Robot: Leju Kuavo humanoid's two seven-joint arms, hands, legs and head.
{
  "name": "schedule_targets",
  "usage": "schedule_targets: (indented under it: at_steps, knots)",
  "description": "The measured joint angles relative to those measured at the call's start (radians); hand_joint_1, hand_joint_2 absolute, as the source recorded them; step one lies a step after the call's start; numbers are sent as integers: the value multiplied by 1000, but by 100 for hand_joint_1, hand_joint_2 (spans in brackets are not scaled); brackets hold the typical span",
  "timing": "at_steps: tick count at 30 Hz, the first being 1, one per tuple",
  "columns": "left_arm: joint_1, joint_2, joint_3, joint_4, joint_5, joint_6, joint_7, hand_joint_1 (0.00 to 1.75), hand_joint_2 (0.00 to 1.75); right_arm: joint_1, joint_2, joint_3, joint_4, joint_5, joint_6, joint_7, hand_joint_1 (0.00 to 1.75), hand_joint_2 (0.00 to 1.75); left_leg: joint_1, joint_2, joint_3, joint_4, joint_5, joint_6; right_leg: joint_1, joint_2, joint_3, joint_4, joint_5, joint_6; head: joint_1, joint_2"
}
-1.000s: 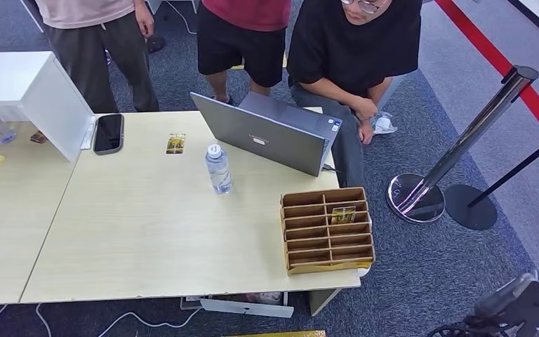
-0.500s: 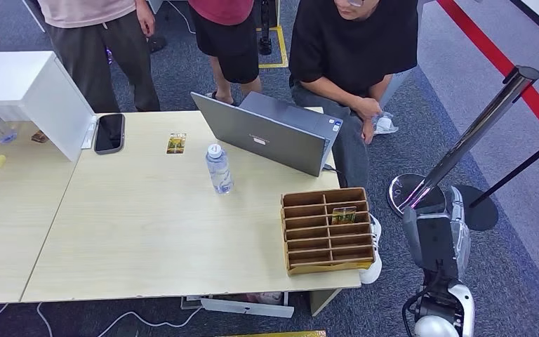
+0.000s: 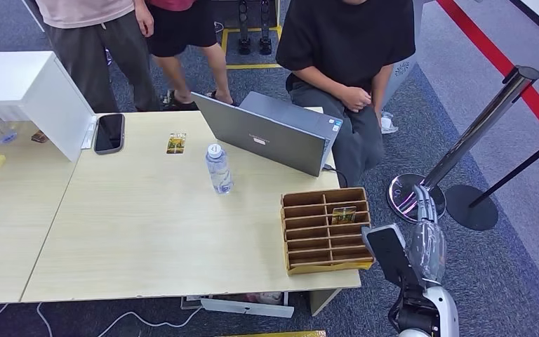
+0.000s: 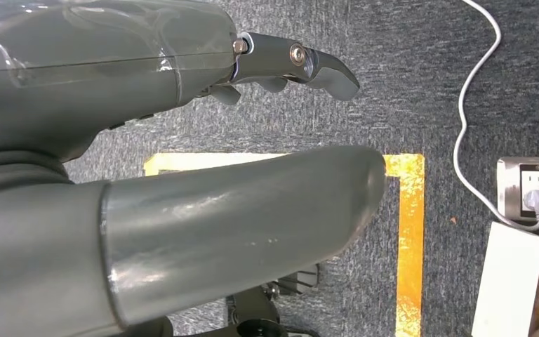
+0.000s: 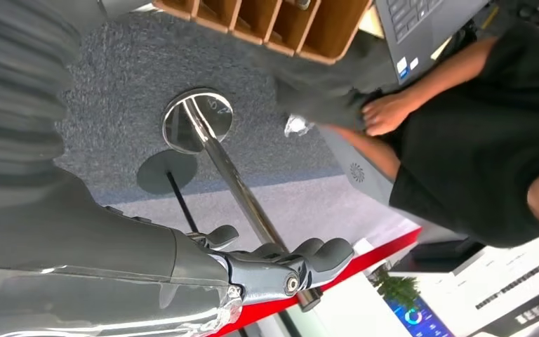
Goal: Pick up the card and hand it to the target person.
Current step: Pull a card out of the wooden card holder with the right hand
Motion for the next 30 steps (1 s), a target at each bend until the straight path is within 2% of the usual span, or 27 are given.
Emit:
schedule_targets:
  at_steps: [14, 21, 30]
  knots:
    - [0, 0, -18, 0, 4, 4, -1, 0, 0, -3, -17, 45, 0, 9, -21, -11, 0, 175, 0, 0, 0, 0, 0, 0, 0, 0, 0, 0, 0, 0, 0, 0]
    - [0, 1, -41, 0, -1, 72, -30, 0, 0, 10, 3, 47, 1, 23, -21, -52, 0, 175, 0, 0, 0, 0, 0, 0, 0, 0, 0, 0, 0, 0, 0, 0]
    - [0, 1, -76, 0, -4, 72, -29, 0, 0, -26, 10, 58, 15, 101, -10, 39, 0, 175, 0, 0, 0, 0, 0, 0, 0, 0, 0, 0, 0, 0, 0, 0]
